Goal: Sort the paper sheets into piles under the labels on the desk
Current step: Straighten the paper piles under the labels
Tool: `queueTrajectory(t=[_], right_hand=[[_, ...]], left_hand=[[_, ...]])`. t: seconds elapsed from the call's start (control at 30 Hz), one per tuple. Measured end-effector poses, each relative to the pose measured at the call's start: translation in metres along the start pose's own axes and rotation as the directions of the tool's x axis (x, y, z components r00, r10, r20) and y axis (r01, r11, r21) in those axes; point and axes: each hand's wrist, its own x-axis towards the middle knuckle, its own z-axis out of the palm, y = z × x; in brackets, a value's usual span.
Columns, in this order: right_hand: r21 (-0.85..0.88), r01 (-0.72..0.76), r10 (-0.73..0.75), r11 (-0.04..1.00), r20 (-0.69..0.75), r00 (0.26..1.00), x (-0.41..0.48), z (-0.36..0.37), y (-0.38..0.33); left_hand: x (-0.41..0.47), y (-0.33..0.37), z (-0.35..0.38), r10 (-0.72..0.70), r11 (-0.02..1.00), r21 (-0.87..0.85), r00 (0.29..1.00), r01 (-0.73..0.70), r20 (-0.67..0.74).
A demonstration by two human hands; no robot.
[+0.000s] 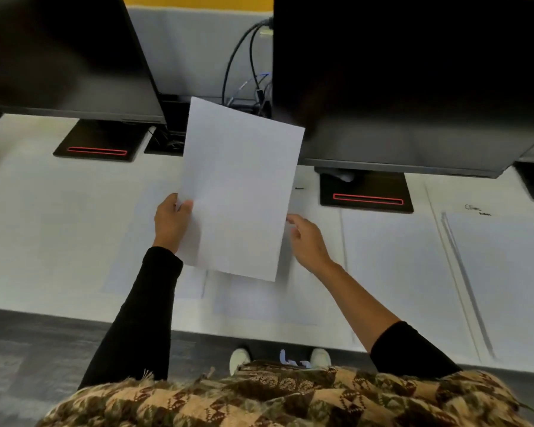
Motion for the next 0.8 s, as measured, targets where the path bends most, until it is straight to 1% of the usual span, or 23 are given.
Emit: queueTrajectory(t=[0.07, 0.13, 0.17, 0.23, 0.3, 0.43, 0.53, 0.6, 0.7, 0.8], right_hand=[[-0.229, -0.029, 0.05, 0.973, 0.085, 0.995, 0.004, 0.023, 0.005], [-0.425, -0.092, 0.155, 0.9, 0.117, 0.981, 0.005, 0.038, 0.009], [-0.489, -0.123, 0.206, 0.864, 0.119, 0.971, 0.005, 0.043, 0.011], [-0.551, -0.174, 0.281, 0.816, 0.114, 0.953, 0.004, 0.051, 0.013], [-0.575, -0.191, 0.297, 0.795, 0.096, 0.95, 0.002, 0.054, 0.017], [-0.549, -0.243, 0.304, 0.8, 0.02, 0.953, 0.005, 0.056, 0.02], [-0.555, -0.24, 0.294, 0.796, 0.009, 0.956, 0.006, 0.053, 0.021], [-0.56, -0.242, 0.3, 0.792, 0.013, 0.954, 0.007, 0.051, 0.021], [-0.562, -0.241, 0.301, 0.792, 0.016, 0.953, 0.008, 0.05, 0.022], [-0.487, -0.253, 0.293, 0.836, 0.007, 0.956, 0.008, 0.045, 0.023]], left_hand=[[0.011, -0.019, -0.021, -0.026, 0.999, 0.019, 1.0, 0.026, 0.0], [0.021, -0.037, -0.041, -0.076, 0.996, 0.042, 0.997, 0.076, 0.008], [0.024, -0.045, -0.048, -0.098, 0.994, 0.049, 0.995, 0.098, 0.006], [0.032, -0.059, -0.063, -0.15, 0.986, 0.065, 0.988, 0.151, -0.022], [0.036, -0.069, -0.071, -0.203, 0.975, 0.088, 0.978, 0.206, -0.043], [0.045, -0.09, -0.08, -0.29, 0.938, 0.183, 0.956, 0.293, -0.046], [0.046, -0.102, -0.08, -0.354, 0.899, 0.252, 0.933, 0.357, -0.06], [0.046, -0.106, -0.077, -0.37, 0.884, 0.275, 0.925, 0.379, -0.086], [0.046, -0.107, -0.071, -0.356, 0.857, 0.344, 0.924, 0.383, -0.142], [0.046, -0.106, -0.064, -0.36, 0.811, 0.411, 0.909, 0.416, -0.209]])
